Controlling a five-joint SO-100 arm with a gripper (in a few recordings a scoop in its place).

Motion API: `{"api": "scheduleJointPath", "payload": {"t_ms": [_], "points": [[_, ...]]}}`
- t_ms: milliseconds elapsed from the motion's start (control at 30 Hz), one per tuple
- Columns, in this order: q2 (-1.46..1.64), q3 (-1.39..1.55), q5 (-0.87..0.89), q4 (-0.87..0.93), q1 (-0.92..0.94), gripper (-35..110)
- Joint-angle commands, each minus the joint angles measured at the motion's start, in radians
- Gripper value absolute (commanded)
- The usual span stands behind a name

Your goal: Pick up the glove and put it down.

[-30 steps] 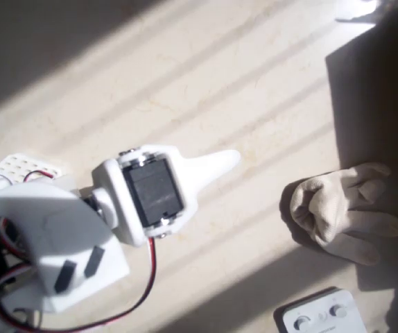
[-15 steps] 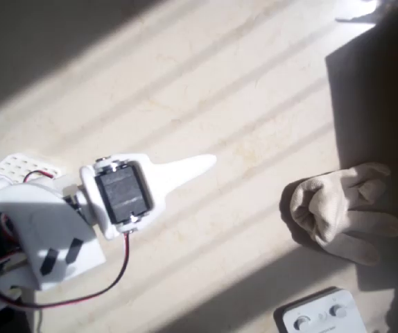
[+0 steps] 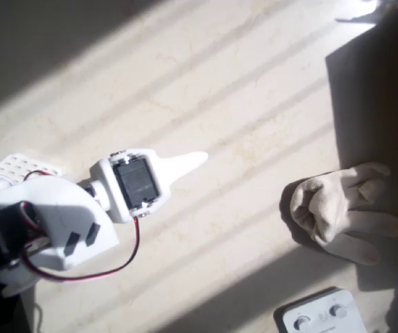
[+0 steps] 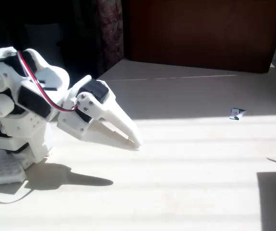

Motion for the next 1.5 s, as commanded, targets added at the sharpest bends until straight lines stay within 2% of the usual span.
{"api": "scheduleJointPath", "payload": {"t_ms": [0,467,833,1467], "points": [[0.009,0.031,-0.005,0.0,0.012,0],[0.009,0.029,-0.005,0.014,0.012,0],[0.009,-0.049,-0.005,0.405,0.012,0],[0.011,-0.052,-0.005,0.42,0.012,0]]}}
